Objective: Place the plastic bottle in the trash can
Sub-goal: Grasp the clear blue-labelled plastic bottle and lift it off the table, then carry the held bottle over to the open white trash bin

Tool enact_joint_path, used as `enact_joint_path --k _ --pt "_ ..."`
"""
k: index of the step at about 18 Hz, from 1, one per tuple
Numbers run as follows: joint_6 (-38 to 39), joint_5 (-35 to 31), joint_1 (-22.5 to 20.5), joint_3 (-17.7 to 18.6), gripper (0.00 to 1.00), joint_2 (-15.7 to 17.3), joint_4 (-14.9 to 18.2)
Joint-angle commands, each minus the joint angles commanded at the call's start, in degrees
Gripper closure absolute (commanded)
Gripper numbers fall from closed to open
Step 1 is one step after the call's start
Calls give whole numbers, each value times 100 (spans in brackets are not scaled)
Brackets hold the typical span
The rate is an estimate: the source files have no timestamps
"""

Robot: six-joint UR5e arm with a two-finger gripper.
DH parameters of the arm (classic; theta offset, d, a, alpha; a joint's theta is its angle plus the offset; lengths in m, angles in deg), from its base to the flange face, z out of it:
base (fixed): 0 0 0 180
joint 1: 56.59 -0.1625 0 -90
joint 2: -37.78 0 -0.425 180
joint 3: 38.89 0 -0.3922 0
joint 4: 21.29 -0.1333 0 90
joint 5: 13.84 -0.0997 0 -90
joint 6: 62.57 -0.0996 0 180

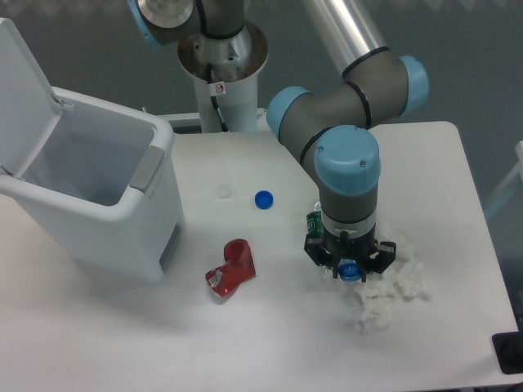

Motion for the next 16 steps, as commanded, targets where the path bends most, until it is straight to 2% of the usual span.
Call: enact_joint_path --k 4,9,12,16 --pt "9 26 0 -87 100 53 -9" --pt "88 526 -53 -220 100 263 -26" --pt "271 851 -9 -281 100 518 -70" --pt "755 1457 35 -404 100 1053 -79"
